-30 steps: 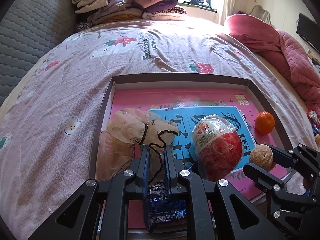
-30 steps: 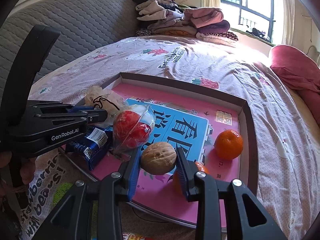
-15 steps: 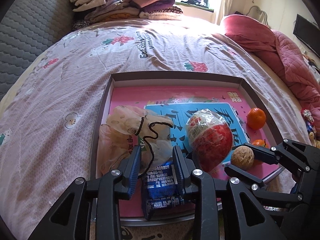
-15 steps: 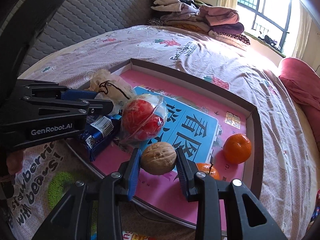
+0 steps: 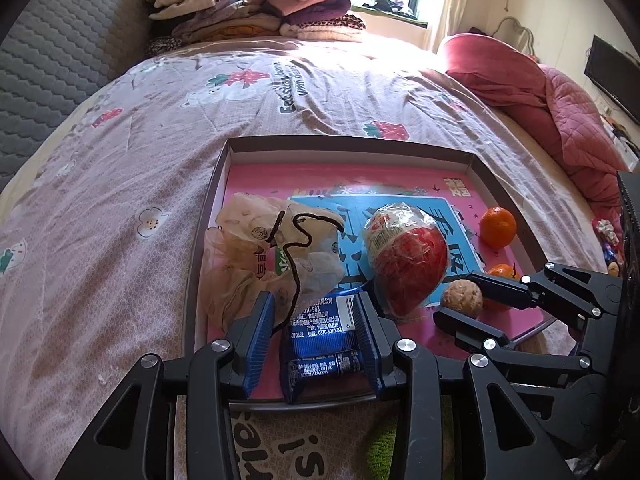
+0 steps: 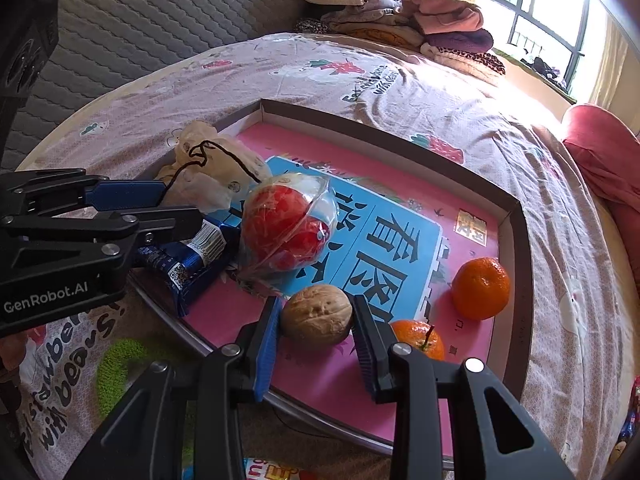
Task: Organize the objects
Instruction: 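Open both tools to release the mesh bag and walnut in the tray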
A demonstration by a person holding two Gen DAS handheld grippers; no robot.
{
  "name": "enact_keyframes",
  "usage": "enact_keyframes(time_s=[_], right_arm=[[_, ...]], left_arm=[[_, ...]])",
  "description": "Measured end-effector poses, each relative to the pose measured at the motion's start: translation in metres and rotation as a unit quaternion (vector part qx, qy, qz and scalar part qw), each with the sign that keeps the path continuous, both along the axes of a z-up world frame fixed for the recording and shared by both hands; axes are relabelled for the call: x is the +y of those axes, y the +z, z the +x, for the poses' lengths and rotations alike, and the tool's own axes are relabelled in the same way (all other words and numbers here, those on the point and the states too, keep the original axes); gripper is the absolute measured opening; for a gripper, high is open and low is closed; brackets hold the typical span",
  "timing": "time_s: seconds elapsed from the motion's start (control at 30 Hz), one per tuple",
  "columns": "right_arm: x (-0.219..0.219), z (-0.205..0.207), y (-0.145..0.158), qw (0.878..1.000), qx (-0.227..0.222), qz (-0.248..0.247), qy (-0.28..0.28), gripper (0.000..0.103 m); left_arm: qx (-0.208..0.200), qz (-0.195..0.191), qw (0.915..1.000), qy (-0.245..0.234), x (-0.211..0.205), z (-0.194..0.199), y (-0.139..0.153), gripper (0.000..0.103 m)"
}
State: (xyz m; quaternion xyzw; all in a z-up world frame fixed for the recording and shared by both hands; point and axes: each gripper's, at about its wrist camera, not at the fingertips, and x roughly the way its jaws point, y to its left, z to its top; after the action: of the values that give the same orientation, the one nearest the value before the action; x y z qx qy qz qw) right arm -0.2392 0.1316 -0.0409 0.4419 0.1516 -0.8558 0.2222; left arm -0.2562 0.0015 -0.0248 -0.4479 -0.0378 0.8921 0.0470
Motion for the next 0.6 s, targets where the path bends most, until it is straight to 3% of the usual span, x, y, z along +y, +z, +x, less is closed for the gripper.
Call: enact_keyframes(time_s=[0.6], right_arm=[[0.018, 0.015, 0.018, 0.999, 0.014, -0.029, -0.04, 0.036]], left_arm=[[0.017, 0.003, 0.9998, -0.005, 0.005, 0.033, 0.012, 0.042]])
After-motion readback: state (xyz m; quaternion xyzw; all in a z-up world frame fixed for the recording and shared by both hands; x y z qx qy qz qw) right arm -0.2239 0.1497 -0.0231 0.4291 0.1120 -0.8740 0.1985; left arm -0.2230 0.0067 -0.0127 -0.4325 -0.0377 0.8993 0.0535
